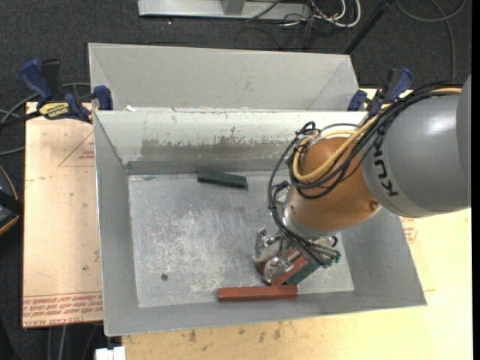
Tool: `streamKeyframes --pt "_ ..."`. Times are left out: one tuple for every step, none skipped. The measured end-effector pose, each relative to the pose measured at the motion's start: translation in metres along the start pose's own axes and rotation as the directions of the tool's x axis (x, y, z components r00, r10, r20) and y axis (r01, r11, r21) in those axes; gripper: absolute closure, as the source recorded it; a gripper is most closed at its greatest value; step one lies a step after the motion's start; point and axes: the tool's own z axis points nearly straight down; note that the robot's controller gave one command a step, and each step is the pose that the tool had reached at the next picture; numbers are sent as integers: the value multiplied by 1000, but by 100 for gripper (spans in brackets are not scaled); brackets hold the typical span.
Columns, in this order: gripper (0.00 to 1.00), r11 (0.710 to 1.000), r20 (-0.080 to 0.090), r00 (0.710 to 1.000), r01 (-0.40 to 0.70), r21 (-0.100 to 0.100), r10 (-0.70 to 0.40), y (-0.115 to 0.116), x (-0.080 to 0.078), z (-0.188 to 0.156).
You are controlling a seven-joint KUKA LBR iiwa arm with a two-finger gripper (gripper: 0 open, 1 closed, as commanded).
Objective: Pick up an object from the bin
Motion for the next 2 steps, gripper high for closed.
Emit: streamKeyframes --pt "100 1000 0 1000 0 0 0 0 0 0" --pt "100 1000 -12 1000 -3 -2 3 -3 -7 -122"
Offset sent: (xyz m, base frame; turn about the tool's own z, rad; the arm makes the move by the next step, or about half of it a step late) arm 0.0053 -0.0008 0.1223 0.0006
